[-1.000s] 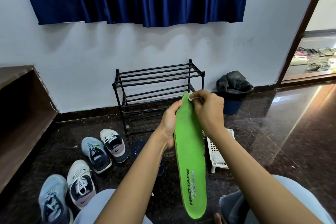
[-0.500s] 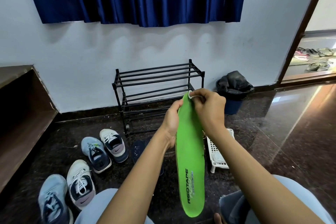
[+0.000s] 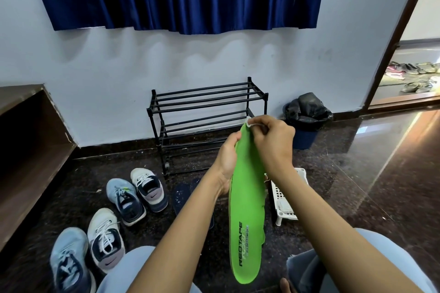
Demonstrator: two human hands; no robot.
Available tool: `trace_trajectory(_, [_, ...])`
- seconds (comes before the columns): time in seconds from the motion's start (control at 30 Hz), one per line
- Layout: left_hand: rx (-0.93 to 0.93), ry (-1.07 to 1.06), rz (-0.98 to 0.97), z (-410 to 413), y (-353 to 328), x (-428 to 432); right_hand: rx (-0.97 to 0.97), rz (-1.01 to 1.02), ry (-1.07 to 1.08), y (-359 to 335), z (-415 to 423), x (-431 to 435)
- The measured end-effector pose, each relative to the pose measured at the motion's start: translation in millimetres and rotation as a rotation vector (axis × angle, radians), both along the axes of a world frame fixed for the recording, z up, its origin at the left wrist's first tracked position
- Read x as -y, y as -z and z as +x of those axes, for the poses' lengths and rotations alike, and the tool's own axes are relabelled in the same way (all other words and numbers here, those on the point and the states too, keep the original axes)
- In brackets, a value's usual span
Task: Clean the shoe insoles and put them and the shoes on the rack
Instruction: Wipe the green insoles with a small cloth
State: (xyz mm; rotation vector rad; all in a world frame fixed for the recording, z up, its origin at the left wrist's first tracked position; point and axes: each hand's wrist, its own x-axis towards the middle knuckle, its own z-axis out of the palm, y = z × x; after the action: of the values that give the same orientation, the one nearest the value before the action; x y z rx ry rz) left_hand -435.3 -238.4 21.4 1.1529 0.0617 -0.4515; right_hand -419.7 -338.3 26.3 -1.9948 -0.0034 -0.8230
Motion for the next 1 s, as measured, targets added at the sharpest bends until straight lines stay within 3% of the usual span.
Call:
trace_trajectory(0.3, [0.019,-0.016,0.03,3,0,-5,0.005,-0.03,-0.091,10,-13,-11])
trace_trajectory(0.57, [0.013,0.002,0.027,1,-1,4,0.0,0.035,0.032,-2,-4,0])
trace_trajectory(0.87, [-0.013,-0.016,0.017,5,-4,-6,0.006,-0.031,-0.106,13,-18,-16])
trace_trajectory(1.0, [0.005,-0.003,-0.002,3,-3,-1,0.018,-0.042,-0.023,2,0,-3])
